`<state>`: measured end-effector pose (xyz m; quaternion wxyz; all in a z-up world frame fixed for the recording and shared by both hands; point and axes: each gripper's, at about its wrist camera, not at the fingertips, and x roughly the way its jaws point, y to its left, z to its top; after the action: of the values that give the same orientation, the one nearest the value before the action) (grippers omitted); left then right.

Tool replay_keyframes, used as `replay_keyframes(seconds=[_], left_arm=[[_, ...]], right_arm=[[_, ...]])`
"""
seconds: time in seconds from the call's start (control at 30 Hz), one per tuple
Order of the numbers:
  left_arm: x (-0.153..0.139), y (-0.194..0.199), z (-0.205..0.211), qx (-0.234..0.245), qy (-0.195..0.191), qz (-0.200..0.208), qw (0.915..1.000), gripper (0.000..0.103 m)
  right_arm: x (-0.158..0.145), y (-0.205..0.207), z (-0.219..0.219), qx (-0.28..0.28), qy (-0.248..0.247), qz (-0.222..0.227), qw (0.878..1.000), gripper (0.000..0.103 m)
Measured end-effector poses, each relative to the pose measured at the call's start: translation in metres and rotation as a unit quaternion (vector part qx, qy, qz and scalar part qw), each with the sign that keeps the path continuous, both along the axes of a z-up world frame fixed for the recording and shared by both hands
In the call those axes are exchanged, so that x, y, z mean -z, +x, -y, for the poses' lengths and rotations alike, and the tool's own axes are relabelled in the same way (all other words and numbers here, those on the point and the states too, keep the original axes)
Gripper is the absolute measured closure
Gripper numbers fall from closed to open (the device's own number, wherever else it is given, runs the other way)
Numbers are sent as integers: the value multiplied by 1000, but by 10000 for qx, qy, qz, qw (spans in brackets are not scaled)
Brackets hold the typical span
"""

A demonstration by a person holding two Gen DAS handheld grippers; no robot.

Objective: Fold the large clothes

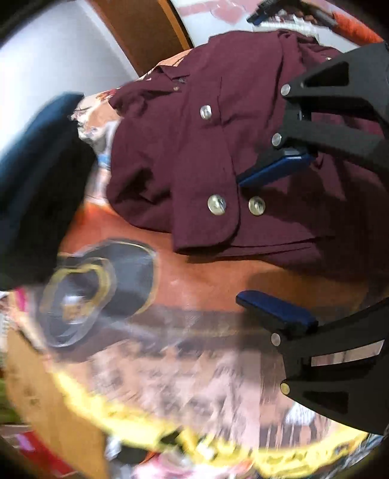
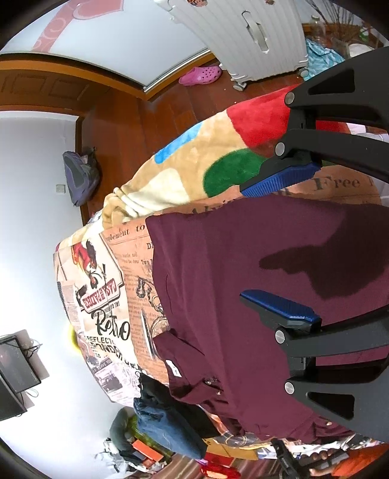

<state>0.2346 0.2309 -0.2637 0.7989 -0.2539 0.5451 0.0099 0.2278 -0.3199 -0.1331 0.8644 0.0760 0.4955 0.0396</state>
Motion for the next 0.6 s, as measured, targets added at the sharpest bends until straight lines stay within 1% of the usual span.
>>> replay_keyframes(seconds=[0.03, 0.1, 0.17, 0.23, 0.3, 0.33, 0.4, 0.43, 0.53, 0.6], left_arm=[[4, 0, 0, 3, -36, 41, 10000, 30], [4, 1, 1, 145, -131, 131, 9997, 21], [4, 5, 4, 278, -324, 161, 9990, 21], [7, 13, 11, 510, -588, 85, 9969, 21], [10, 23, 18, 667, -775, 3, 9948, 21], [13, 29, 22, 680, -761, -47, 9948, 21], [16, 41, 28, 671, -667, -120, 9954, 21], [15, 48, 30, 628, -624, -106, 9960, 21], [15, 61, 33, 552, -508, -26, 9972, 21], [15, 67, 35, 519, -401, 51, 9978, 21]], right_arm=[[3, 2, -1, -39, 3, -49, 10000, 42], [14, 9, -2, -112, 3, -218, 9997, 42], [23, 15, -3, -175, -10, -375, 9991, 42], [28, 19, -4, -234, -41, -432, 9988, 42], [27, 22, -3, -276, 14, -377, 9989, 38], [27, 24, -3, -299, 34, -385, 9988, 35], [28, 28, -4, -333, 94, -373, 9987, 35], [29, 30, -4, -356, 148, -346, 9987, 32], [34, 38, -3, -408, 252, -299, 9984, 31], [37, 45, 1, -410, 426, -321, 9977, 30]])
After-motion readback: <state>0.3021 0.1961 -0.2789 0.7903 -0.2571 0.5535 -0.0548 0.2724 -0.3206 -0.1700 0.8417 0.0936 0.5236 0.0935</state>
